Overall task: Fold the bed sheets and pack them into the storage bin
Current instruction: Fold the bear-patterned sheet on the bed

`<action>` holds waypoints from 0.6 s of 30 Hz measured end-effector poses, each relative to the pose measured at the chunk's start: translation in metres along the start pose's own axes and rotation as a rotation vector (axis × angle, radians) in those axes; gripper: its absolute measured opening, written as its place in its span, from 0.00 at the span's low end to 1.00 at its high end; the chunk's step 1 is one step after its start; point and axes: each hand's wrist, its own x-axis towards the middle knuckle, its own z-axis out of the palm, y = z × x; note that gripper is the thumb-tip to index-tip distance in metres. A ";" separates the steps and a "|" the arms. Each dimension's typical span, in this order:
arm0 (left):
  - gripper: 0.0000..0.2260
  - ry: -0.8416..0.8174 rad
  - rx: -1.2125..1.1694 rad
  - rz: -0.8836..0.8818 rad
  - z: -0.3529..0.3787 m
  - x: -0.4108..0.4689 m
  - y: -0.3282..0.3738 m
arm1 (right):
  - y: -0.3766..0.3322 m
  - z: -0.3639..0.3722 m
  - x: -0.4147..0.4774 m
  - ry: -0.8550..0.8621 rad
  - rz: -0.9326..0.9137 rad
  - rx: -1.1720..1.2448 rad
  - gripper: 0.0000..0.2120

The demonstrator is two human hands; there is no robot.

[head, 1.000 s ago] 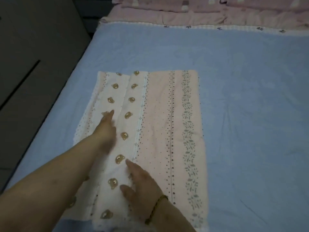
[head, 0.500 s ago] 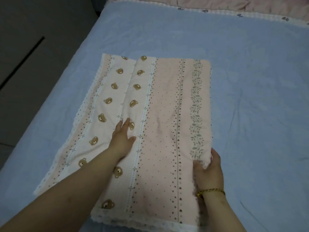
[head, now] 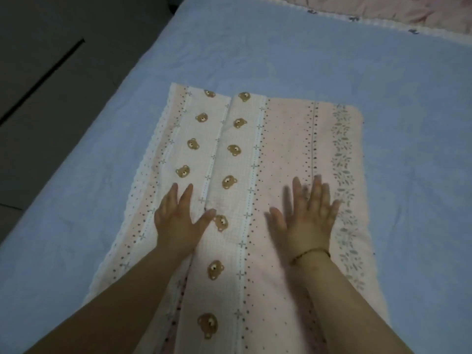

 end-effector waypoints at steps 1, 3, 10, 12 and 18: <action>0.32 0.027 0.005 -0.014 -0.004 0.011 -0.001 | -0.012 0.003 0.021 -0.029 -0.059 -0.044 0.34; 0.34 0.055 0.010 -0.051 -0.011 0.050 -0.009 | -0.040 0.022 0.063 -0.096 -0.160 -0.124 0.34; 0.42 0.234 -0.091 -0.134 -0.032 0.157 -0.002 | -0.055 0.071 0.113 -0.085 -0.175 -0.200 0.32; 0.40 0.240 -0.168 -0.170 -0.046 0.175 -0.003 | -0.056 0.073 0.115 -0.053 -0.170 -0.173 0.34; 0.10 -0.066 -0.653 -0.192 -0.101 0.188 0.006 | -0.060 0.076 0.119 -0.017 -0.130 -0.165 0.33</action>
